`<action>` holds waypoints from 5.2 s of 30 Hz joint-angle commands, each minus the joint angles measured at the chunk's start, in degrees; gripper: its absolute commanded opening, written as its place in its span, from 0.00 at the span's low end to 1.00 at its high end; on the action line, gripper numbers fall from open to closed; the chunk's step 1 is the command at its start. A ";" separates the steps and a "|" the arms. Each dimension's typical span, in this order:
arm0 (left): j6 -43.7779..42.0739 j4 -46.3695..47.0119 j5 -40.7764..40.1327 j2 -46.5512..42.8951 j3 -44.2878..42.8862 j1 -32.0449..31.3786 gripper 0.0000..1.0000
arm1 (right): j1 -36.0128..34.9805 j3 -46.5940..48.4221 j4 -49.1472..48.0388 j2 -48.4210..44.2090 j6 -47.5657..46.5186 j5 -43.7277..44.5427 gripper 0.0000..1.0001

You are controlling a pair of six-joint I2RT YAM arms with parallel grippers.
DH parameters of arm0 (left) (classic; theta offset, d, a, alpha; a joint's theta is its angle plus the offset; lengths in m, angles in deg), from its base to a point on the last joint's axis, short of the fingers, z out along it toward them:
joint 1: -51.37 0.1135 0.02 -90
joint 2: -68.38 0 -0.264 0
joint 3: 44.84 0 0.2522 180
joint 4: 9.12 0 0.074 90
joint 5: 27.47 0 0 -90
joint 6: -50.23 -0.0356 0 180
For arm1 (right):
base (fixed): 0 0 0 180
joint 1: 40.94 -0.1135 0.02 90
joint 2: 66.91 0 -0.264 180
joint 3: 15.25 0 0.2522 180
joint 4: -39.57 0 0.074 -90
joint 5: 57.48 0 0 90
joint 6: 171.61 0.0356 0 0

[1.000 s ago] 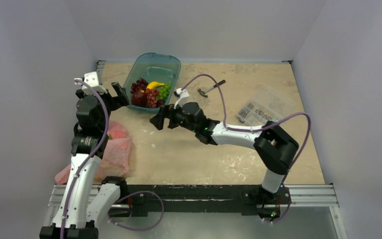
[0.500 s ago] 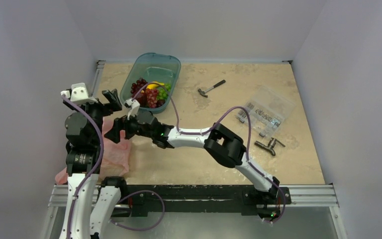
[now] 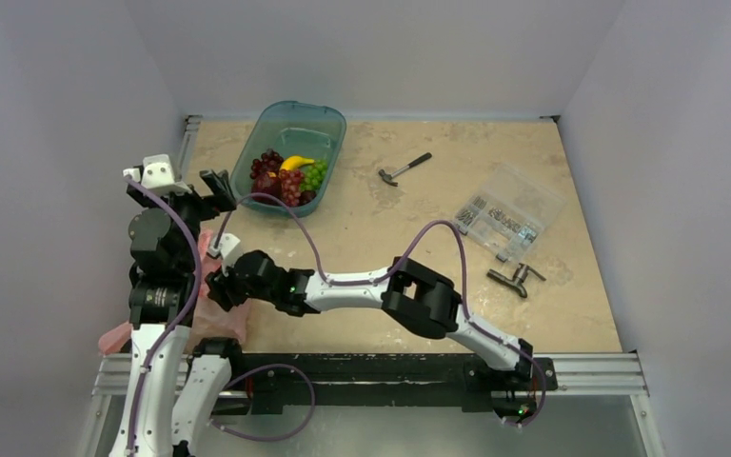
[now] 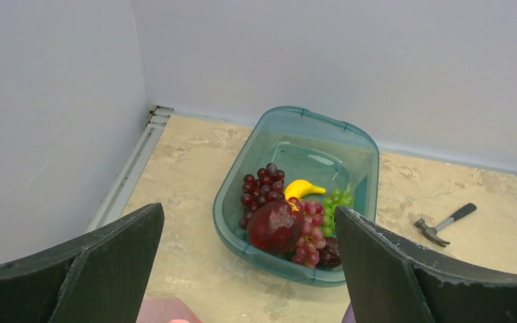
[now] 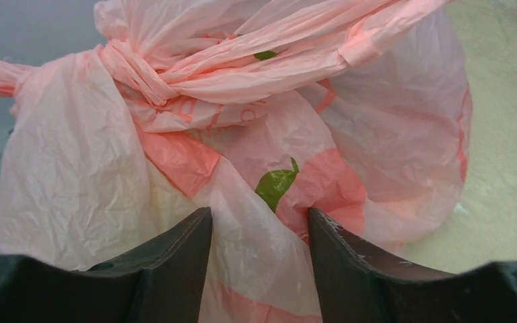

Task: Take the fake fruits out of the plastic bag
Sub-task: Move the plastic bag to the center of the board, then untie the plastic bag at the center of the board.

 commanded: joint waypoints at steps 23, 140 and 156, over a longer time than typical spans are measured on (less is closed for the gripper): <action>7.34 -0.83 28.35 19.64 -6.03 -0.46 0.92 | 2.68 -49.49 -17.06 -38.36 5.06 29.38 0.00; 13.85 -43.42 16.45 -4.82 -8.12 -16.67 0.98 | 11.83 -37.35 -8.81 -31.75 22.94 -11.84 0.08; 38.36 -40.90 21.17 -4.76 14.11 -21.57 0.67 | 18.87 -32.63 -23.47 -26.02 40.43 -28.02 0.09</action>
